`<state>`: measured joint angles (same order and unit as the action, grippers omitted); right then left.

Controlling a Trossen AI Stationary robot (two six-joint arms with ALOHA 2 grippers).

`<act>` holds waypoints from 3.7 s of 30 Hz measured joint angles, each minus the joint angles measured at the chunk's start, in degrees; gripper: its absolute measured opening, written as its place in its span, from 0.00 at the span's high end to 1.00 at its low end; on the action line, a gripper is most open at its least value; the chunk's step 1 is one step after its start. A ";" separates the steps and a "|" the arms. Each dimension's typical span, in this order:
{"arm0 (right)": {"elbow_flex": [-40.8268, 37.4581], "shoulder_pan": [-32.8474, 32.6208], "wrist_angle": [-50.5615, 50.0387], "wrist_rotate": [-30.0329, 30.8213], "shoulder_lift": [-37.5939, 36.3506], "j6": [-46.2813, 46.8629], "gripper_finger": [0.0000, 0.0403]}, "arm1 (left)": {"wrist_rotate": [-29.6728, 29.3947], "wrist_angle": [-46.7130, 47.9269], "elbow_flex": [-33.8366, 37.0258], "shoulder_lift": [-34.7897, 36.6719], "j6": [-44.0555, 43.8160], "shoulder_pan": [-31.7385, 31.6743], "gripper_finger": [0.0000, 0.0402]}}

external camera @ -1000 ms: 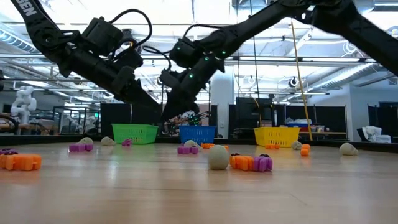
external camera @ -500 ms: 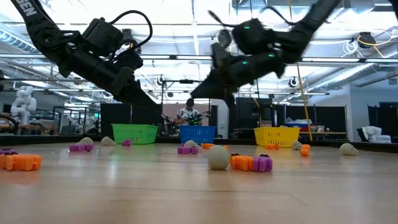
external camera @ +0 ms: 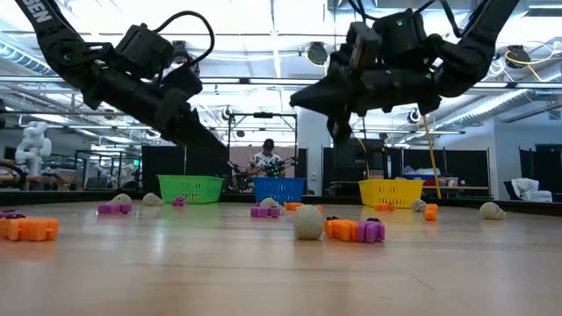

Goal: Sort Halloween decoration
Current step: Put the orange skeleton toy into the green bin

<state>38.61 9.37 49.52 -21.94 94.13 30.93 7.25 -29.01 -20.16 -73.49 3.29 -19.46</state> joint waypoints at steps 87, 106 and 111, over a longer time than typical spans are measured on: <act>10.03 -8.96 -37.74 21.86 10.61 -22.34 0.96 | 1.96 -0.92 0.00 0.00 -1.02 0.11 0.97; 23.88 -9.38 -58.79 29.90 6.66 -33.60 0.96 | 1.96 -0.89 0.00 -0.01 -1.01 0.11 0.97; 28.81 -8.14 -68.62 38.54 1.58 -35.09 0.96 | 1.96 -0.72 0.00 0.00 -0.98 0.11 0.97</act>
<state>67.42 1.23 -19.09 16.60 95.70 -4.16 9.21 -29.74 -20.16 -73.49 2.31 -19.35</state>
